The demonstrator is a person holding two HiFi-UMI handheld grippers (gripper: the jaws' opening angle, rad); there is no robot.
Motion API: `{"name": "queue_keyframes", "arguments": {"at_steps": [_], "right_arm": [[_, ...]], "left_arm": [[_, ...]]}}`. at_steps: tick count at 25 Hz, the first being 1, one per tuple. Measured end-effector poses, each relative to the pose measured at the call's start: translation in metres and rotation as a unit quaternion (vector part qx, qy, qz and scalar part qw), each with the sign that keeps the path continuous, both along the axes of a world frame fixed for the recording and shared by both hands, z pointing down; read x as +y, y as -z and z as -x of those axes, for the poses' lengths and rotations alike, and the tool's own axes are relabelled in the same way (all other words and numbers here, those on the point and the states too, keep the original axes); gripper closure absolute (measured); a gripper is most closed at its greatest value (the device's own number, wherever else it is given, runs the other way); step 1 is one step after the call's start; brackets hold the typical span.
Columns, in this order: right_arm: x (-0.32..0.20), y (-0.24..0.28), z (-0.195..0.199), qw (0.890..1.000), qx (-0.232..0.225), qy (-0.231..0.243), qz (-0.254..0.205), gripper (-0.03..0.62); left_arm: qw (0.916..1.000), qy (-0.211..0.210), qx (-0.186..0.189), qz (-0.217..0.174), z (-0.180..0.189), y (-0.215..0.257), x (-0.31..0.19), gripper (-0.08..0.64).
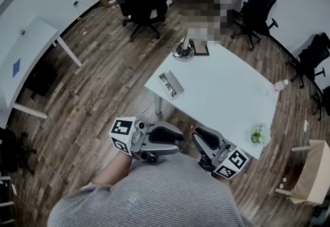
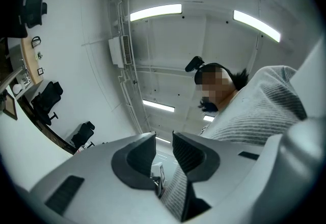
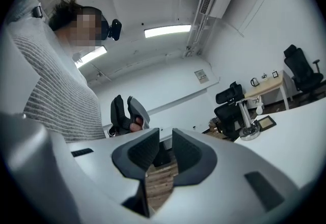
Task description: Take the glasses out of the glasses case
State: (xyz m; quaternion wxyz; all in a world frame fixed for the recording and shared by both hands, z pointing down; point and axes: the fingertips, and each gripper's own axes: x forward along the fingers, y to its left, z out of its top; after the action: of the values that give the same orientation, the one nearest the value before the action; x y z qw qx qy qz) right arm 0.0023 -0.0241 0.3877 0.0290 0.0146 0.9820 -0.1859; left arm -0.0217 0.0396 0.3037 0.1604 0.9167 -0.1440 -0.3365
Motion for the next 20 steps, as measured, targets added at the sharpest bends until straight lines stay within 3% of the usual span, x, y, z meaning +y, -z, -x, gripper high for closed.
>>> {"name": "queue_keyframes", "arguments": {"at_steps": [9, 14, 16, 20], "right_arm": [[-0.004, -0.003, 0.063, 0.999, 0.005, -0.047, -0.004, 0.51], [-0.012, -0.01, 0.063, 0.997, 0.012, -0.076, -0.001, 0.518], [-0.017, -0.012, 0.058, 0.996, 0.016, -0.092, -0.001, 0.565], [-0.03, -0.012, 0.053, 0.992, 0.028, -0.121, -0.004, 0.578]], "left_arm": [[0.9985, -0.004, -0.055, 0.001, 0.086, -0.021, -0.022, 0.453], [0.9965, -0.042, -0.072, 0.004, 0.085, -0.033, -0.029, 0.453], [0.9956, -0.053, -0.076, 0.007, 0.078, -0.038, -0.032, 0.453], [0.9954, -0.054, -0.078, 0.012, 0.075, -0.042, -0.042, 0.453]]}}
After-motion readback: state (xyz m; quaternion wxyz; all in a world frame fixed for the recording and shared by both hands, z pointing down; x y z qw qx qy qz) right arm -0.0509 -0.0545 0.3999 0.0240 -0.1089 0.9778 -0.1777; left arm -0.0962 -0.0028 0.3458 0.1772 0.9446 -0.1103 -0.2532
